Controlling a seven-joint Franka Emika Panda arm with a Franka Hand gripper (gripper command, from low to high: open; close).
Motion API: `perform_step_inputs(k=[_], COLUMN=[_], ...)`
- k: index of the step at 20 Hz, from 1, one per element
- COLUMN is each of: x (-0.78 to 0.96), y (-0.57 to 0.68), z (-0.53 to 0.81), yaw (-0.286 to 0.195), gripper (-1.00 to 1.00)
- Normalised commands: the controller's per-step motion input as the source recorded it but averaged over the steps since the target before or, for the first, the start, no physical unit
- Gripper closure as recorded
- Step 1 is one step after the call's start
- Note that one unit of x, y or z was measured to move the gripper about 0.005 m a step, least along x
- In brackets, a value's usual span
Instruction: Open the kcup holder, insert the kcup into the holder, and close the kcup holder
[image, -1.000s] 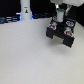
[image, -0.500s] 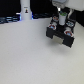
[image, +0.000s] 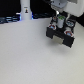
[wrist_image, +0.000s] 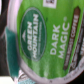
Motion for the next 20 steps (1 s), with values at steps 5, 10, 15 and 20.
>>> perform_step_inputs(k=[5, 10, 15, 20], x=[0.26, 0.00, 0.01, -0.01], y=[0.41, 0.05, 0.01, -0.09], z=[0.30, -0.17, -0.16, 0.06], yaw=[0.000, 0.020, 0.014, -0.010], gripper=[1.00, 1.00, 1.00, 1.00])
